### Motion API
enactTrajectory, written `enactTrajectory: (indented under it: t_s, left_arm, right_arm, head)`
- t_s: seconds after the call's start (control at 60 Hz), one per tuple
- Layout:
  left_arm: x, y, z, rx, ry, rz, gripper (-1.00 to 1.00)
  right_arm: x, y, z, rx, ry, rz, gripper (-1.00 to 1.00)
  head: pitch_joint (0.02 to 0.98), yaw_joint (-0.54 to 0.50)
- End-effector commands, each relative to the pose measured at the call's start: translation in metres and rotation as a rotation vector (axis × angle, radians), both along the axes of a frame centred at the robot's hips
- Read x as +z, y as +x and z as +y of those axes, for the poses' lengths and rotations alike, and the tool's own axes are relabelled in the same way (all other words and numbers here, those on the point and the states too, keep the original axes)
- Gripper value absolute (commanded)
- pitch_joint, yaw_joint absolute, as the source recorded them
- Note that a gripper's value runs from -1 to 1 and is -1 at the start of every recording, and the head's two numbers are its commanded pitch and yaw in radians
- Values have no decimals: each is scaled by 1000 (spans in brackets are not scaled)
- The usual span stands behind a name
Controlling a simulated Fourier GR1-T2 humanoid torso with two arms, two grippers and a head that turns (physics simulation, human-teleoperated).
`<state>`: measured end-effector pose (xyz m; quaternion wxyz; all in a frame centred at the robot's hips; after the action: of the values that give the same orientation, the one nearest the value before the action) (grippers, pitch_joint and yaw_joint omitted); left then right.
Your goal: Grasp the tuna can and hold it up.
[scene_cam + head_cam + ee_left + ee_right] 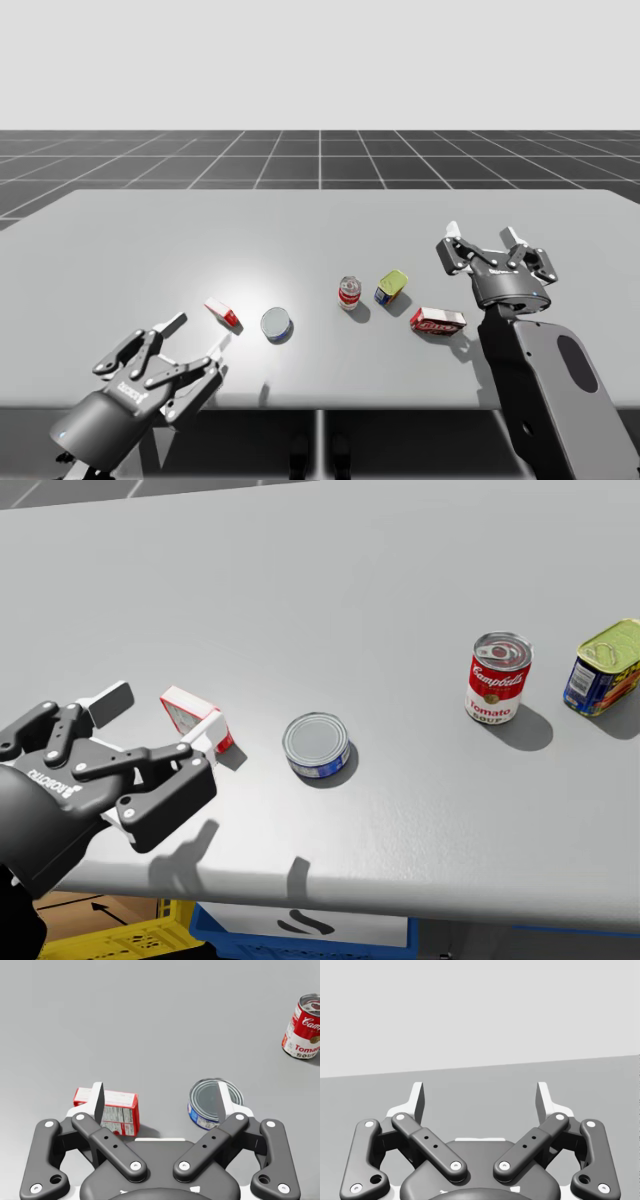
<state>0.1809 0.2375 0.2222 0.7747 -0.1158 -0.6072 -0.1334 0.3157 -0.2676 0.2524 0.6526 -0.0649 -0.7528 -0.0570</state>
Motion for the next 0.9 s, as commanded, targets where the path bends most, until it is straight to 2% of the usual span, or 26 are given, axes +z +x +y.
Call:
enactTrajectory:
  t_s: [0.017, 0.167, 0.367, 0.9]
  left_arm:
    - [-29, -6, -11, -32, -6, 65, -1000]
    - [-50, 0, -22, -51, -6, 110, -1000]
    - [-77, 17, -37, -66, 12, 165, -1000]
    - [-89, 60, -71, -72, 55, 206, -1000]
  right_arm:
    - [0, 0, -1, -7, -9, -4, -1000]
    - [0, 0, -1, -9, -10, -7, -1000]
    - [0, 0, -1, -16, -16, -12, -1000]
    - [0, 1, -3, -25, -28, -19, -1000]
  head:
    - [891, 176]
    - [893, 174]
    - [893, 169]
    - [897, 151]
